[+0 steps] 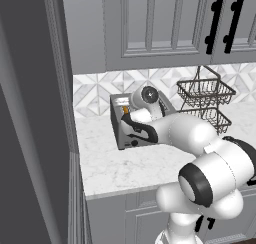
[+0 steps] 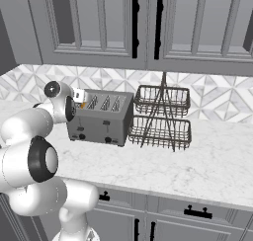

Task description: Start the toaster. Once the lever pops up, take the bread to the plate on the dining counter.

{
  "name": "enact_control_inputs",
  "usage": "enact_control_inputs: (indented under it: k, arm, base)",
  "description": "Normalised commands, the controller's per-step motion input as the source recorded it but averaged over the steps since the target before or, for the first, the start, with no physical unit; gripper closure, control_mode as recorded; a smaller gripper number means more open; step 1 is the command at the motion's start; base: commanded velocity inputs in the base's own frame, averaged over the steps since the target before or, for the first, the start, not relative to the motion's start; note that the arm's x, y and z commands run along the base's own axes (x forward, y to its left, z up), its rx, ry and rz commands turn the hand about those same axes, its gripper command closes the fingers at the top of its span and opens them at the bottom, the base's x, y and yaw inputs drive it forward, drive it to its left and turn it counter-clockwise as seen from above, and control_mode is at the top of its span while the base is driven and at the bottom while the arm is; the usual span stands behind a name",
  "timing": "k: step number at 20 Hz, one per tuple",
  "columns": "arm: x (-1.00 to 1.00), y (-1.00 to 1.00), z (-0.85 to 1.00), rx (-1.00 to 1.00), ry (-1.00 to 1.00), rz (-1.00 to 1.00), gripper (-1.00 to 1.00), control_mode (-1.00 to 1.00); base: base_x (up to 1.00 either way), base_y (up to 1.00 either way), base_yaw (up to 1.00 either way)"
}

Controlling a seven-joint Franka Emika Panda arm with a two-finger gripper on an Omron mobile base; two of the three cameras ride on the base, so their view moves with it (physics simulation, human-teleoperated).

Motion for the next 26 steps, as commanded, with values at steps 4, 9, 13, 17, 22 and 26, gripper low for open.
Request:
enact_control_inputs:
  k: [4, 9, 13, 17, 22, 26]
  arm:
    - [0.0, 0.0, 0.0, 0.0, 0.0, 0.0, -1.0, -1.0]
    - [0.0, 0.0, 0.0, 0.0, 0.0, 0.0, -1.0, -1.0]
    - [0.0, 0.0, 0.0, 0.0, 0.0, 0.0, -1.0, -1.0]
    - [0.0, 0.0, 0.0, 0.0, 0.0, 0.0, -1.0, -1.0]
    - [0.0, 0.0, 0.0, 0.0, 0.0, 0.0, -1.0, -1.0]
    - [0.0, 0.0, 0.0, 0.0, 0.0, 0.0, -1.0, -1.0]
  base:
    - [0.0, 0.0, 0.0]
    - [0.0, 0.0, 0.0]
    - [0.0, 0.0, 0.0]
    - [0.0, 0.0, 0.0]
    - [0.0, 0.0, 0.0]
    - [0.0, 0.0, 0.0]
